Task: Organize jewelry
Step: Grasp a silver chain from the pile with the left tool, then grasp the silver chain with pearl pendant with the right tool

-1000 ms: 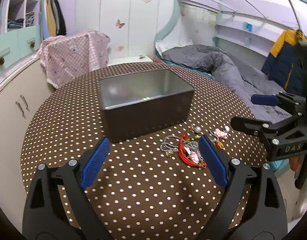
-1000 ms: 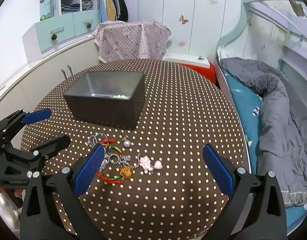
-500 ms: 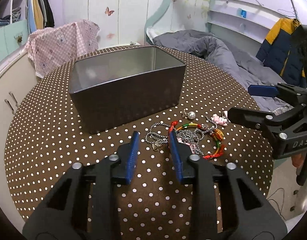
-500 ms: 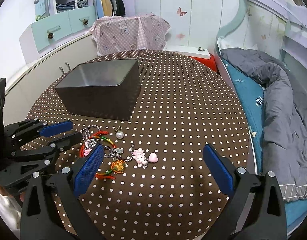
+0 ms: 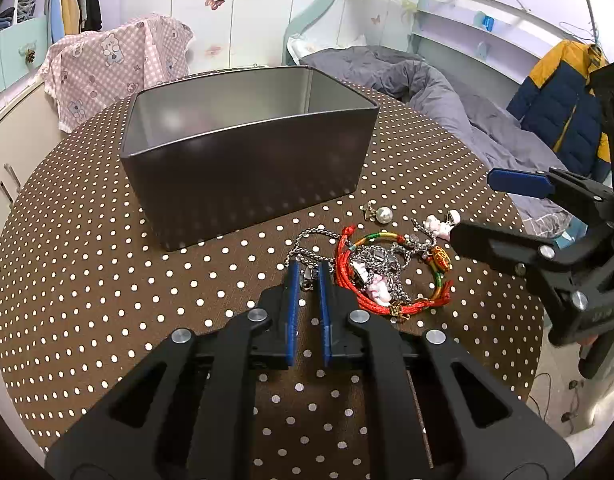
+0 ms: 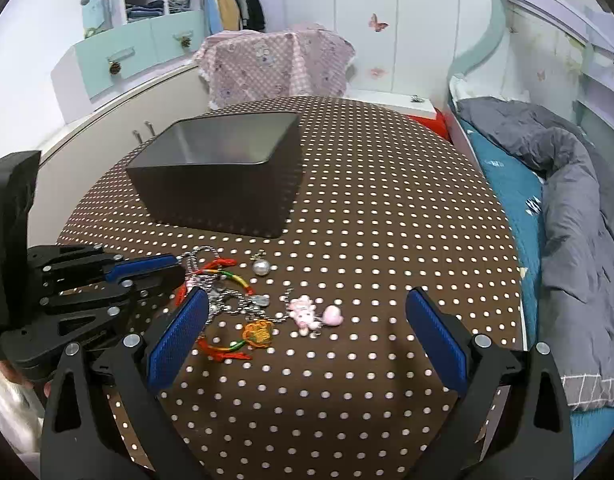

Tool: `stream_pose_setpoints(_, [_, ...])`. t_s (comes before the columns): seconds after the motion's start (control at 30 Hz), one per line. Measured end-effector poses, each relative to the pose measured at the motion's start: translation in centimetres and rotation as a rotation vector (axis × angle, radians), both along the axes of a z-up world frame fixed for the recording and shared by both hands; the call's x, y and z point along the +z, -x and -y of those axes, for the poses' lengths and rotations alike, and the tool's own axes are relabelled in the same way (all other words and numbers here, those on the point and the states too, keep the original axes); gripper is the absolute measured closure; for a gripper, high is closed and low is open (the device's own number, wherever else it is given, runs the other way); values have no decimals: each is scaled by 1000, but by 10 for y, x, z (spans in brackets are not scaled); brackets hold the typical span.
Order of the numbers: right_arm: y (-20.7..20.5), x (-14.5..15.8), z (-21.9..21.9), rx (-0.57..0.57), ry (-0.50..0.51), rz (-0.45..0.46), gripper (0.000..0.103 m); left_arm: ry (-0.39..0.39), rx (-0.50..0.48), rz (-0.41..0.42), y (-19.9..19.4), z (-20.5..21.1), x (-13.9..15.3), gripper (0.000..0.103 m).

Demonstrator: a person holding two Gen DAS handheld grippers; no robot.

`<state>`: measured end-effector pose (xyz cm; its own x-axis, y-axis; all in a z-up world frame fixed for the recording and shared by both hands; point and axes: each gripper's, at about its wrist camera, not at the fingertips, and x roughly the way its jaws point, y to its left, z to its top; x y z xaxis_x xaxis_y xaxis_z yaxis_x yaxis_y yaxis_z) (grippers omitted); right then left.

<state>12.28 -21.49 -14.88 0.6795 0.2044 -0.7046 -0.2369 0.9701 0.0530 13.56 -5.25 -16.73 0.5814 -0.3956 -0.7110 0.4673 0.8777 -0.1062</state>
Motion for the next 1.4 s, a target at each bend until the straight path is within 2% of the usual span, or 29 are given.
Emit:
stream_pose_setpoints(0.1, [4,2,-3,42,-31,11,12,1,5,6,1,-1,0,94])
stream_pose_setpoints(0.17, [6,3,-5,78,-60,6,27,3,10,14,3,-3,1,94])
stream_pose_setpoints(0.3, [4,-2,-17,140,-56,-13,48,5,8,32,7,-7,3,94])
stream_pose_setpoints(0.37, [2,-4,-23,172,-68,-28,62,7,11,30,8,-9,4,94])
stream_pose_setpoints(0.4, [0,-5,-28,189,-71,-38,65,12,13,31,8,-10,4,94])
stream_pose_setpoints(0.5, [-5,-8,-36,202,-57,-48,67,28,17,34,9,-15,5,94])
stream_pose_setpoints(0.67, [-15,-19,-43,206,-42,-82,78,44,30,33,7,-23,5,94])
stream_pose_setpoints(0.8, [-18,-19,-47,220,-33,-81,81,55,28,28,6,-24,4,94])
stream_pose_setpoints(0.9, [-21,-20,-45,220,-59,-93,82,59,26,31,6,-24,4,94])
stream_pose_setpoints(0.97, [-22,-20,-44,215,-70,-95,88,63,29,31,6,-28,4,94])
stream_pose_setpoints(1.23, [-21,-13,-40,187,-75,-92,89,69,38,45,6,-33,8,94])
stream_pose_setpoints(1.27, [-21,-10,-38,181,-81,-86,103,70,39,47,6,-33,9,94])
stream_pose_setpoints(1.4, [-17,2,-32,167,-88,-54,103,76,45,64,7,-35,16,94])
